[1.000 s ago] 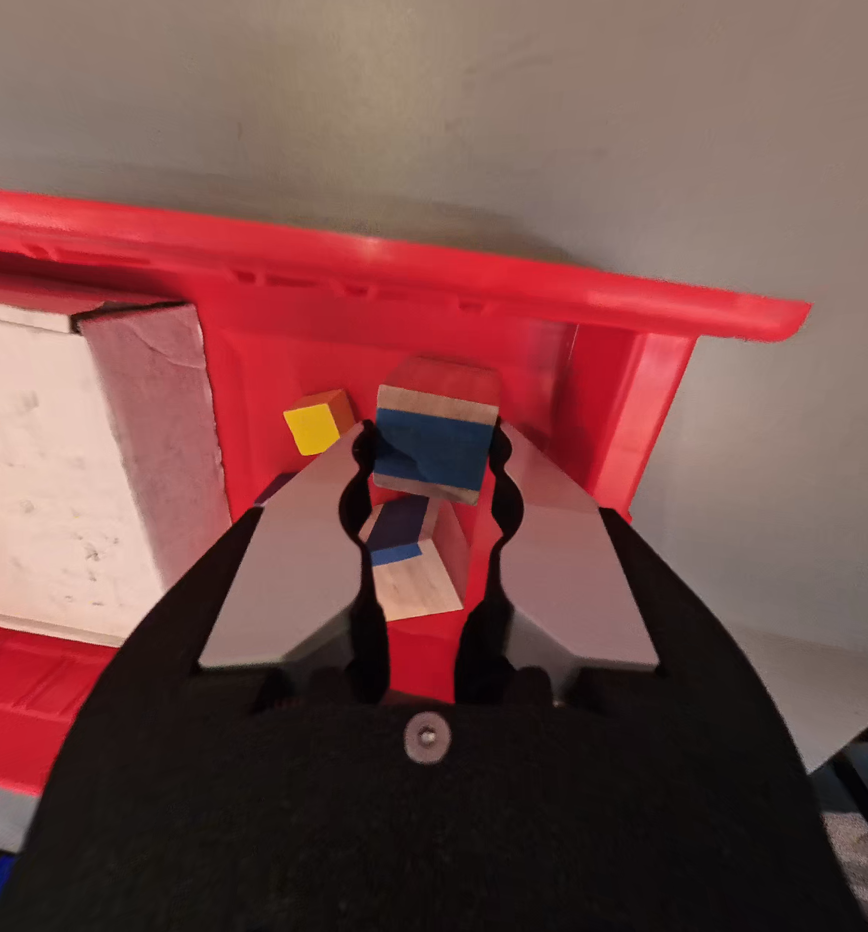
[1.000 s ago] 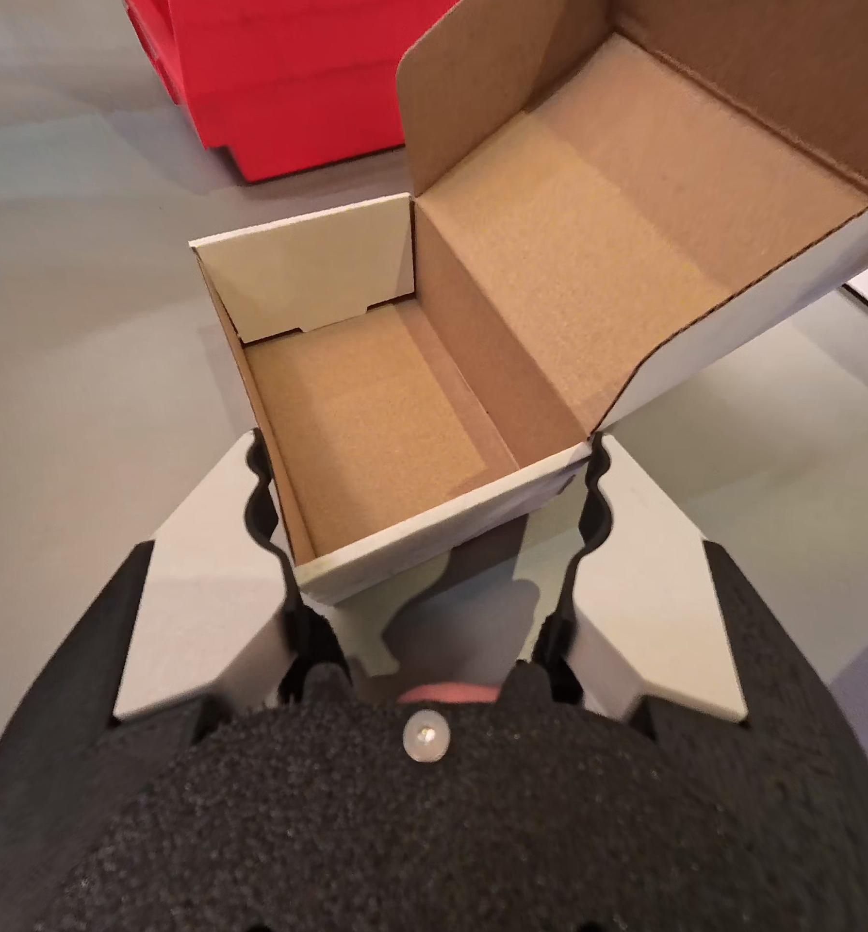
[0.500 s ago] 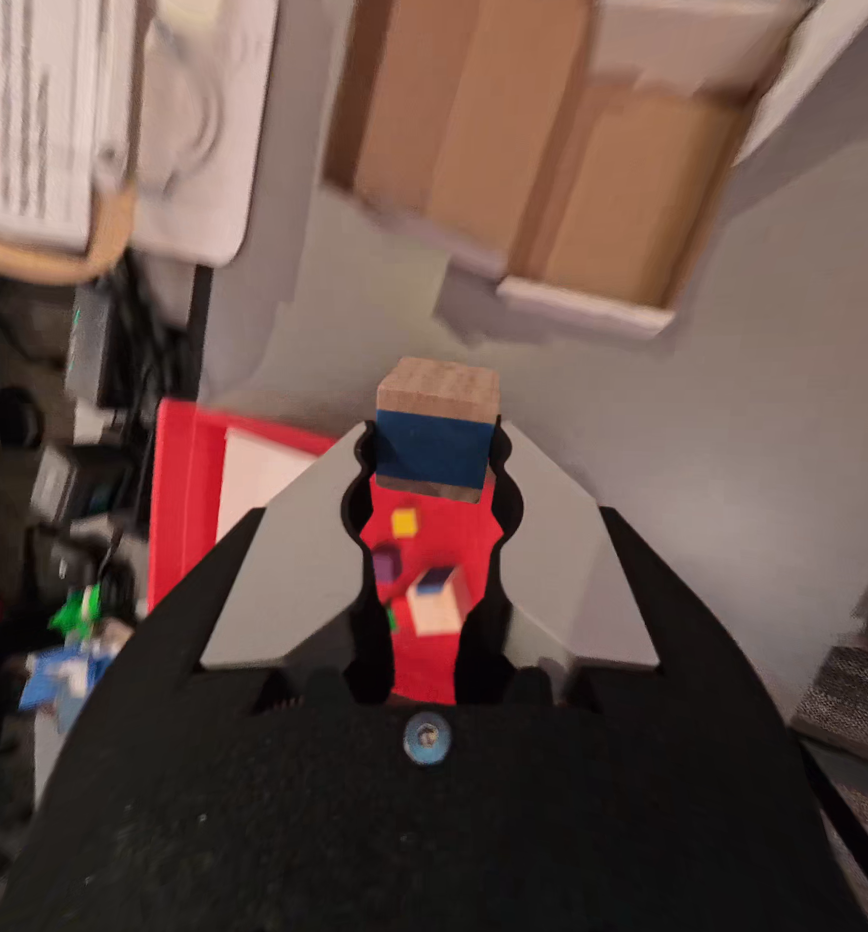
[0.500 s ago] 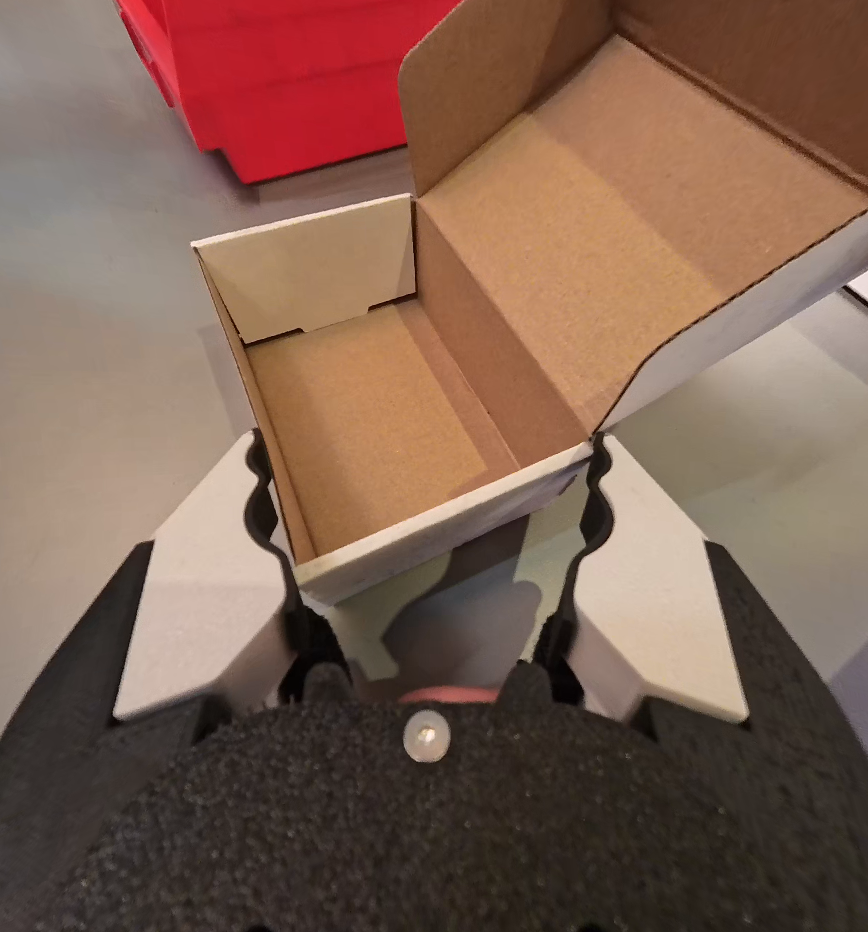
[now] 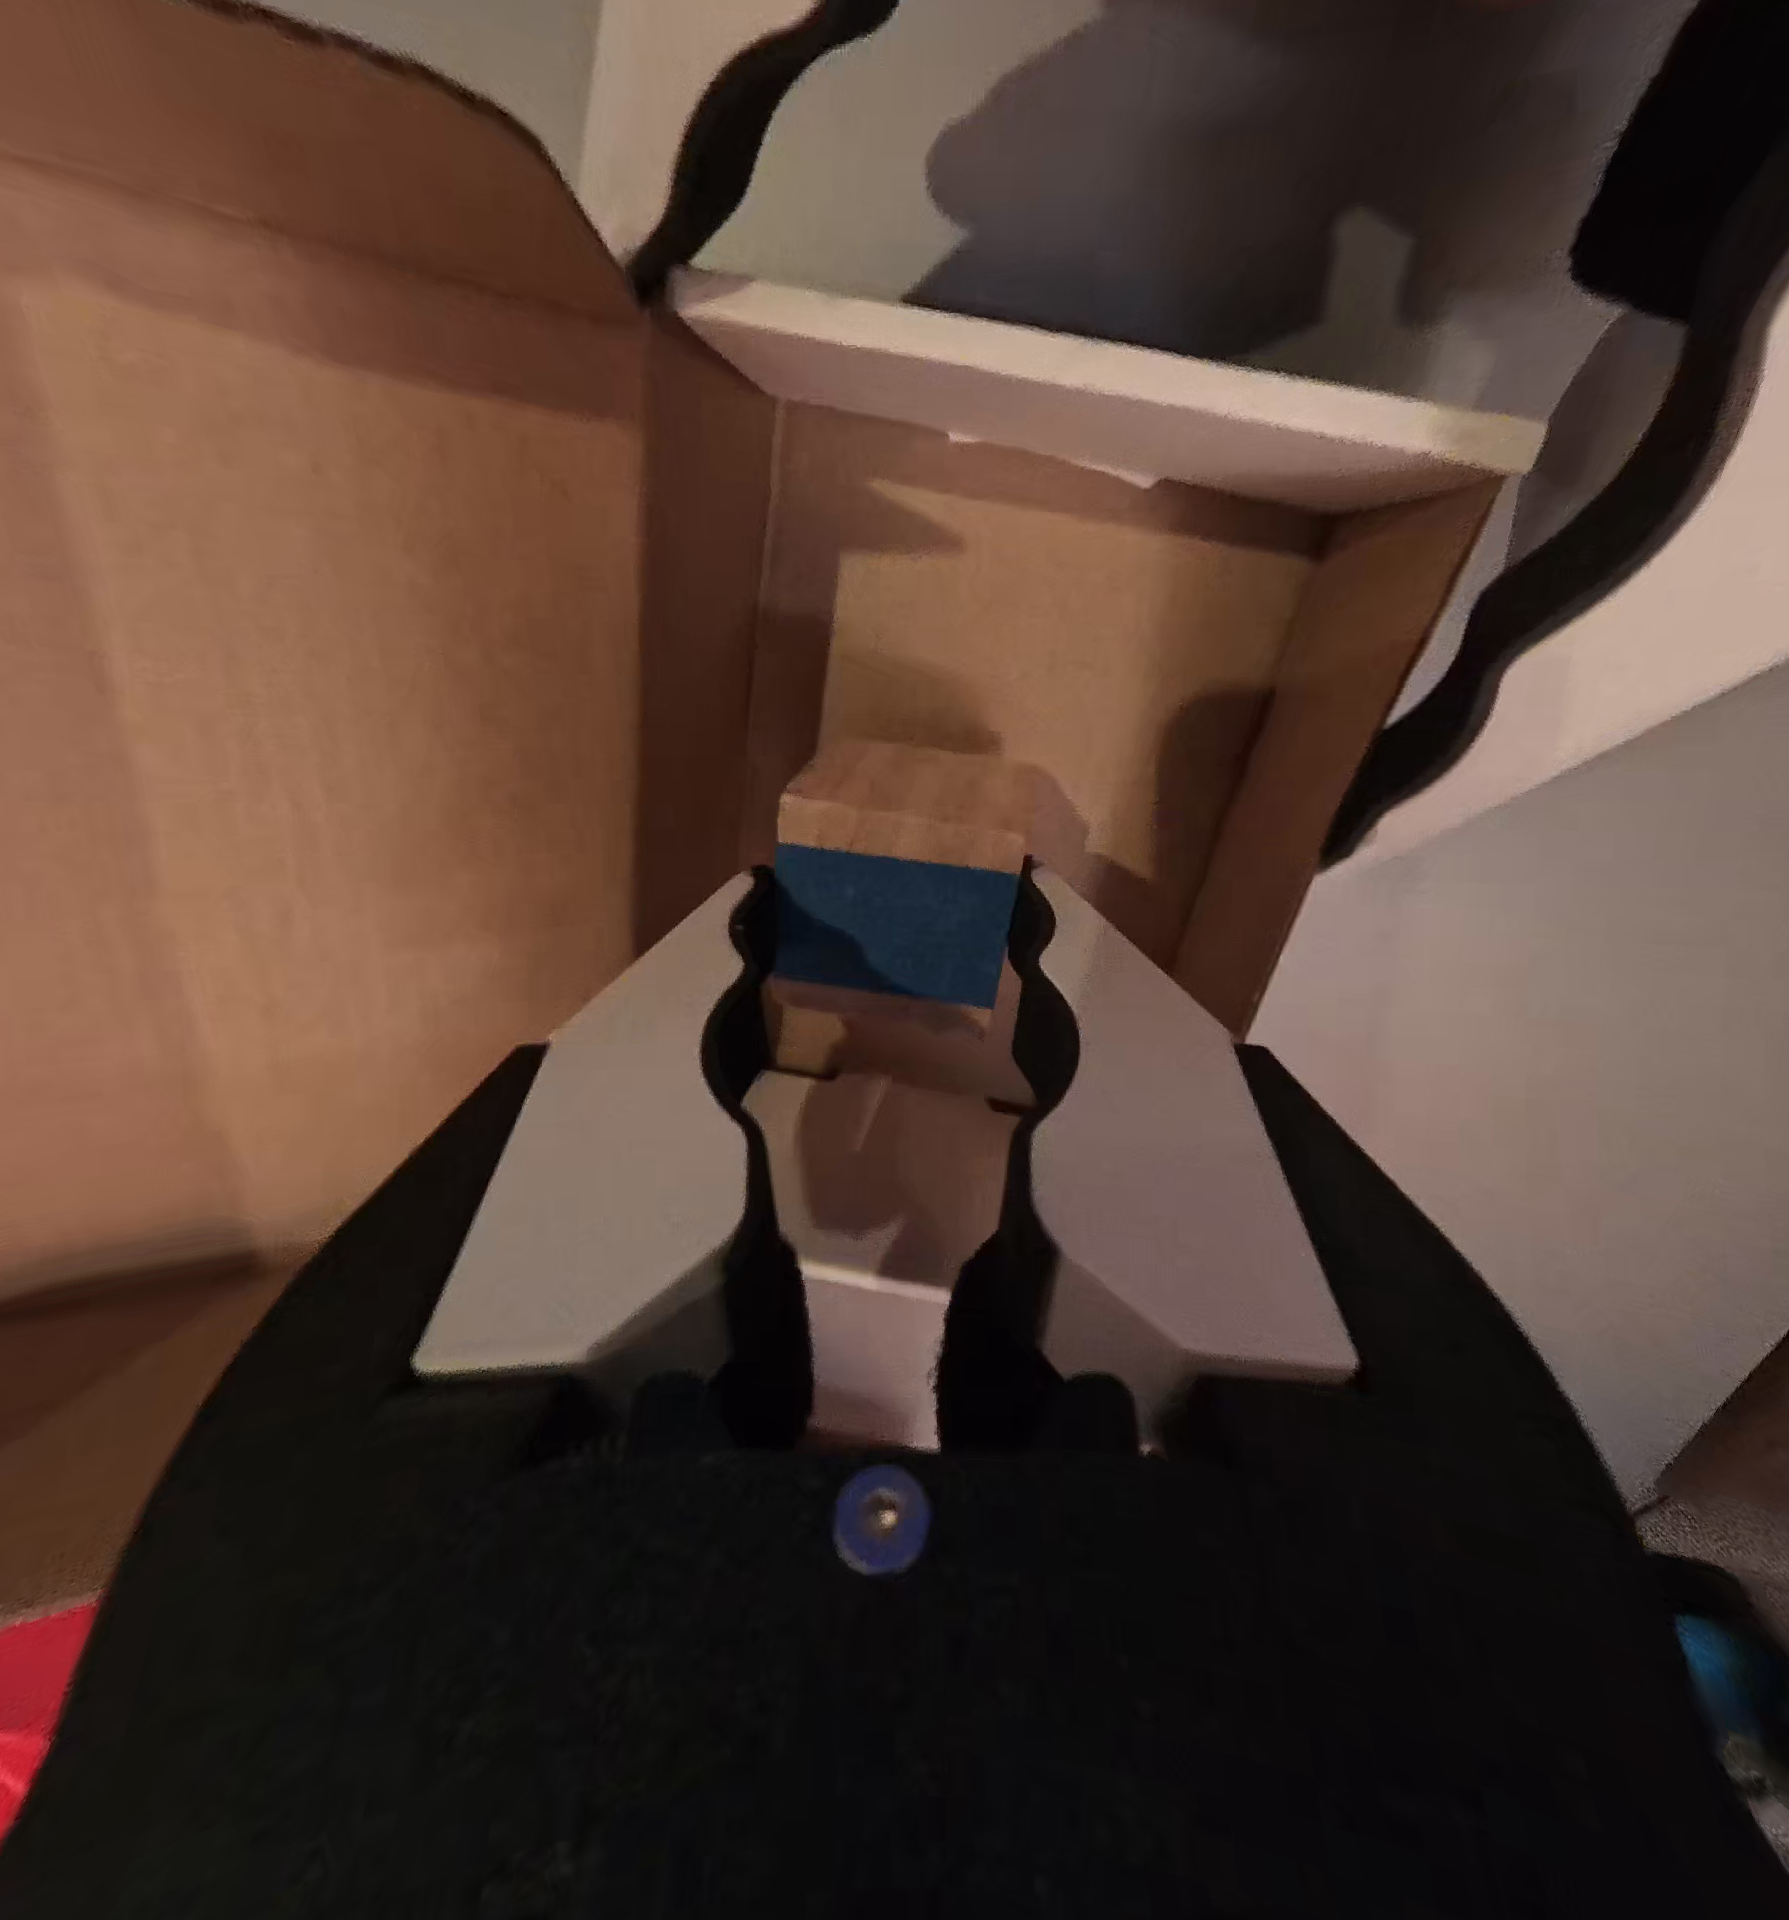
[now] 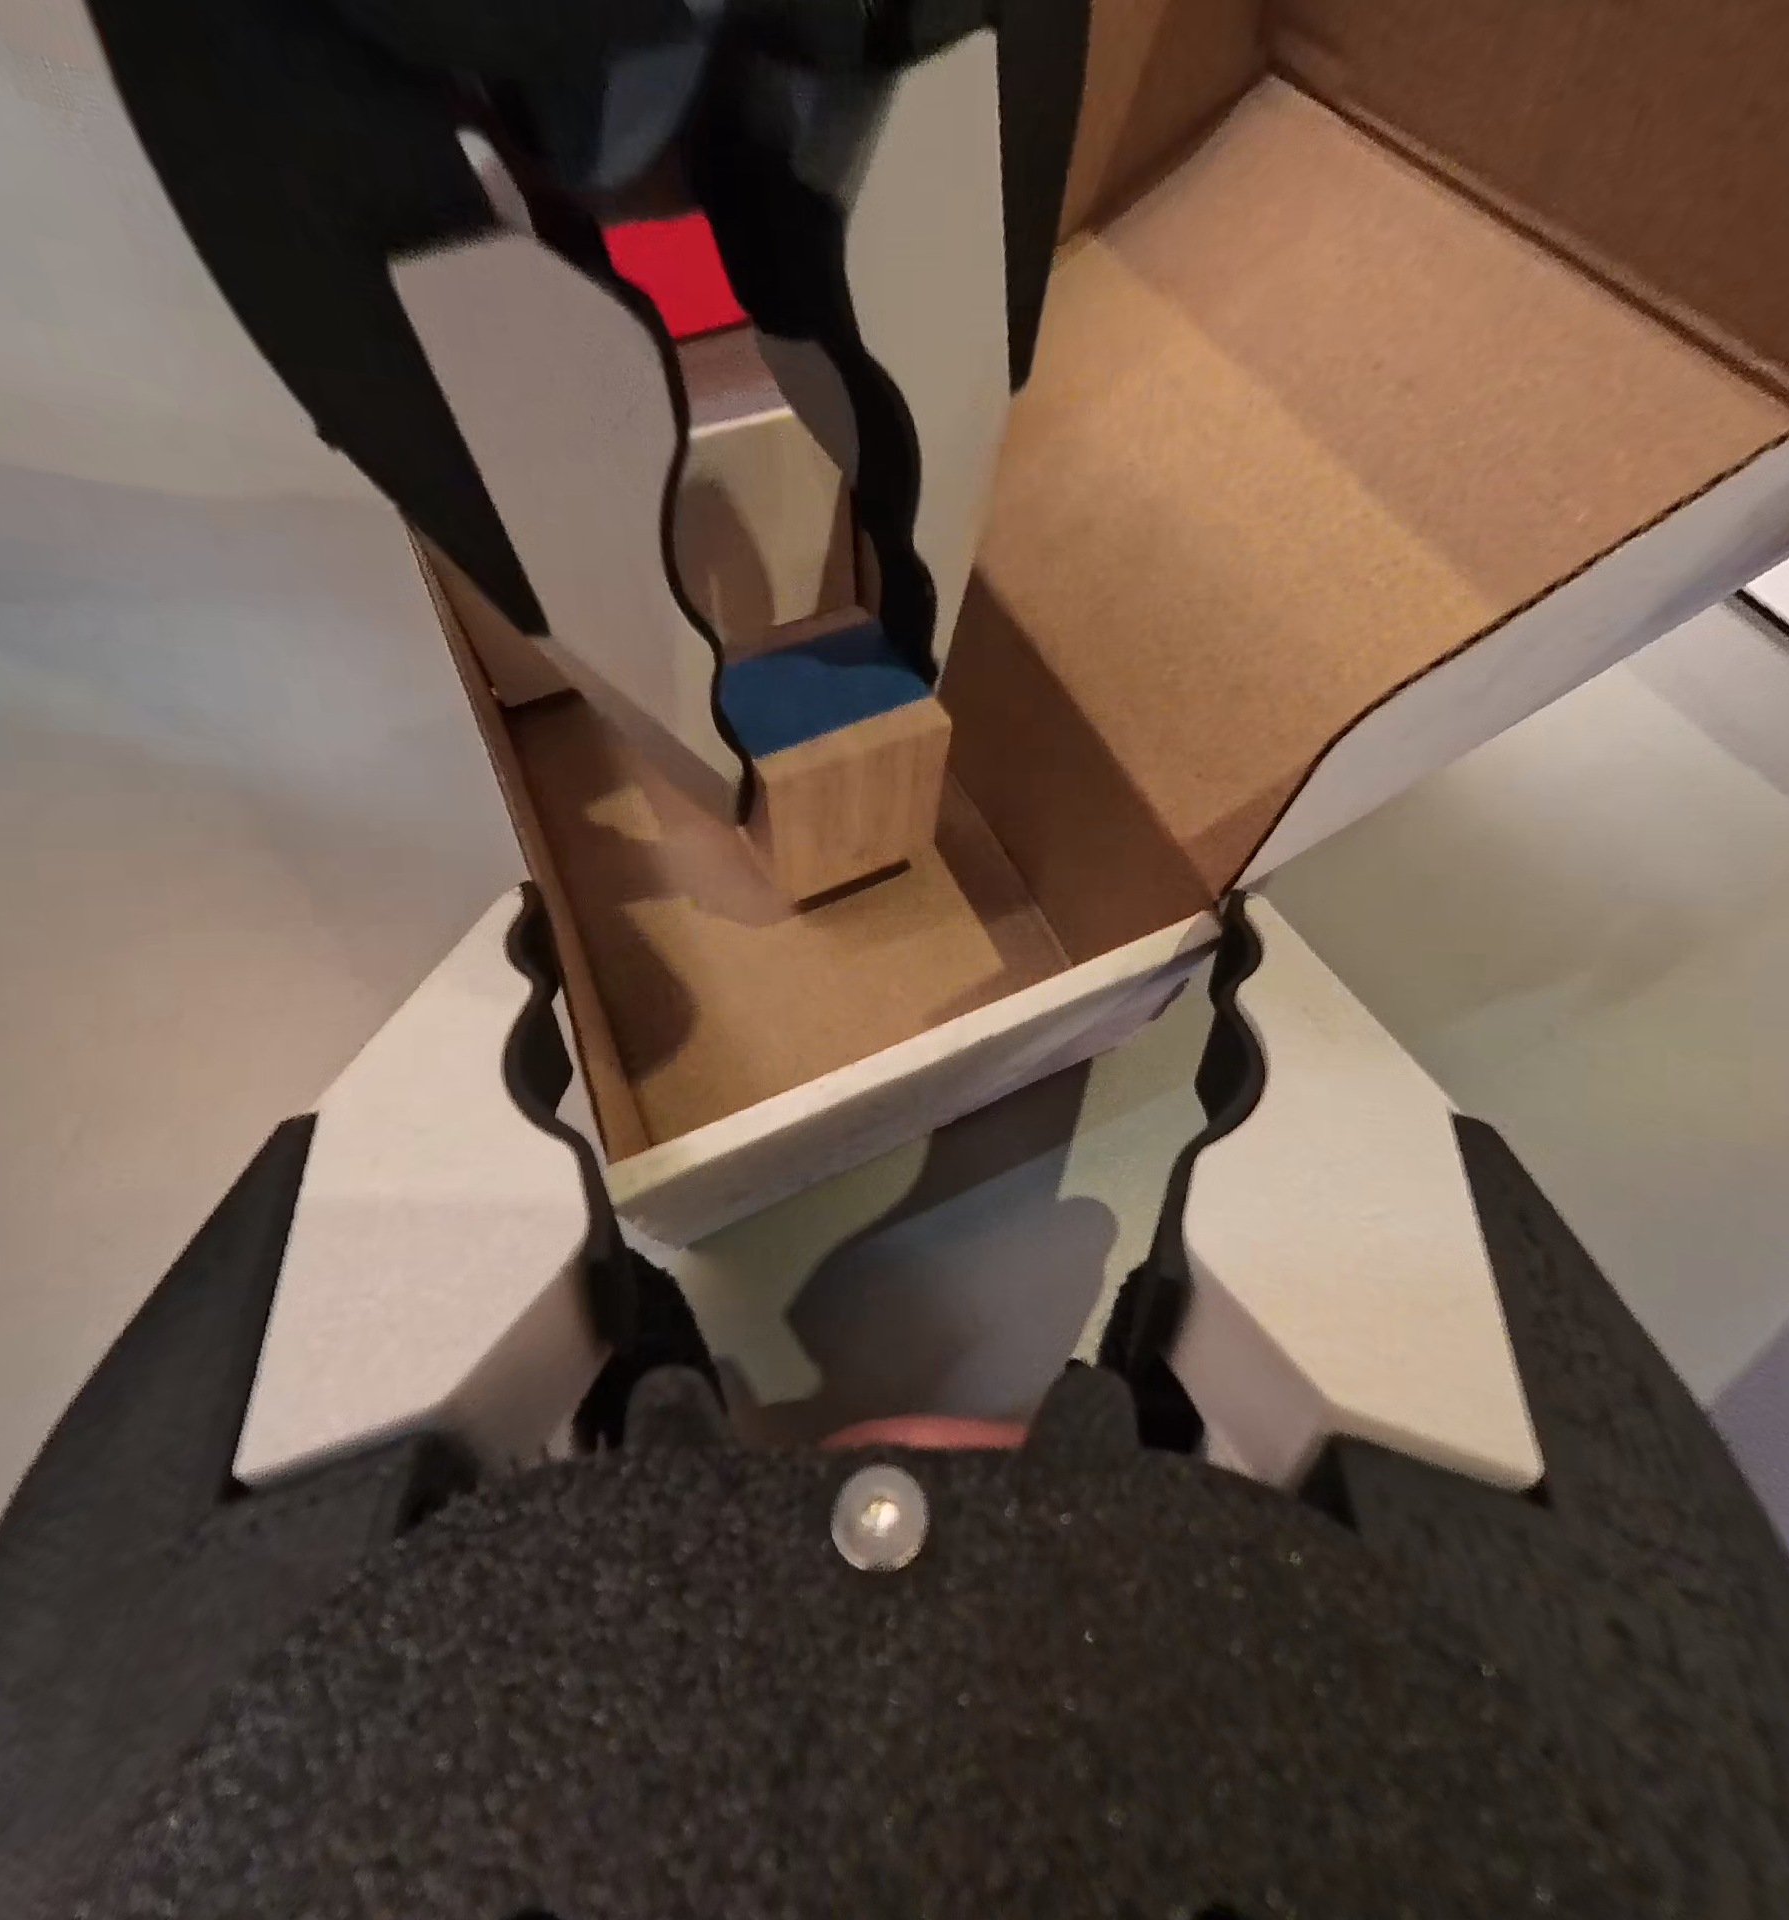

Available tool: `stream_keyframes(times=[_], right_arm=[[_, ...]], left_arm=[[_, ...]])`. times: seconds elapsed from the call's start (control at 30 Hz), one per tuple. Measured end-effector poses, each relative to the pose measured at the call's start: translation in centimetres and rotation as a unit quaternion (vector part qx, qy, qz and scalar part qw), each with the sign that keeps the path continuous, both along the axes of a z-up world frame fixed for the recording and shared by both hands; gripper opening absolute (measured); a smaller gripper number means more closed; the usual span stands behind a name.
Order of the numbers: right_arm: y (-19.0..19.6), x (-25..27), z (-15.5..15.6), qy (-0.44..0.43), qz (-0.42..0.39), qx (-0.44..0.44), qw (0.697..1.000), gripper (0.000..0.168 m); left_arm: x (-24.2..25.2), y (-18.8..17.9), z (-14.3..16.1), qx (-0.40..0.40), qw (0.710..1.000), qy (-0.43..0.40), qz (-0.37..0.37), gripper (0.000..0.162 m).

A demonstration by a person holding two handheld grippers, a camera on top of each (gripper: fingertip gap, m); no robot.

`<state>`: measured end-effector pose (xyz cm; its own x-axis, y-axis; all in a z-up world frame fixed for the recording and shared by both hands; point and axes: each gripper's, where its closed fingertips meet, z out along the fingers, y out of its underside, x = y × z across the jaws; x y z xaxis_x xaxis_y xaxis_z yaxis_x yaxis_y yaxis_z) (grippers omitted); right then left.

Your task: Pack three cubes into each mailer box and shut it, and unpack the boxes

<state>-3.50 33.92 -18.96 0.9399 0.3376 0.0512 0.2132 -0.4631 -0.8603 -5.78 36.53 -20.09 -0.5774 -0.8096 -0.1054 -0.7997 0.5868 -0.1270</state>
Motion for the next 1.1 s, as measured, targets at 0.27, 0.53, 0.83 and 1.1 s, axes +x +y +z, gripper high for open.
stream_keyframes(times=[0.27, 0.53, 0.83, 1.1], right_arm=[[0.0, 0.0, 0.0, -0.001, 0.0, -0.001, 1.0, 0.125], [0.0, 0.0, 0.0, 0.0, -0.001, -0.001, 1.0, 0.125], [0.1, 0.0, -0.1, -0.001, -0.003, -0.003, 1.0, 0.125], [0.0, 0.0, -0.1, -0.005, -0.004, -0.007, 1.0, 0.125]], left_arm=[[0.3, -0.1, -1.0, 0.028, 0.999, -0.001, -0.035, 0.043], [0.6, -0.9, 3.6, -0.037, 0.994, -0.103, -0.019, 0.065], [-8.7, 11.6, 12.4, -0.053, 0.983, -0.159, 0.08, 0.062], [-14.4, 20.9, 3.1, 0.016, 0.992, -0.043, 0.115, 0.052]])
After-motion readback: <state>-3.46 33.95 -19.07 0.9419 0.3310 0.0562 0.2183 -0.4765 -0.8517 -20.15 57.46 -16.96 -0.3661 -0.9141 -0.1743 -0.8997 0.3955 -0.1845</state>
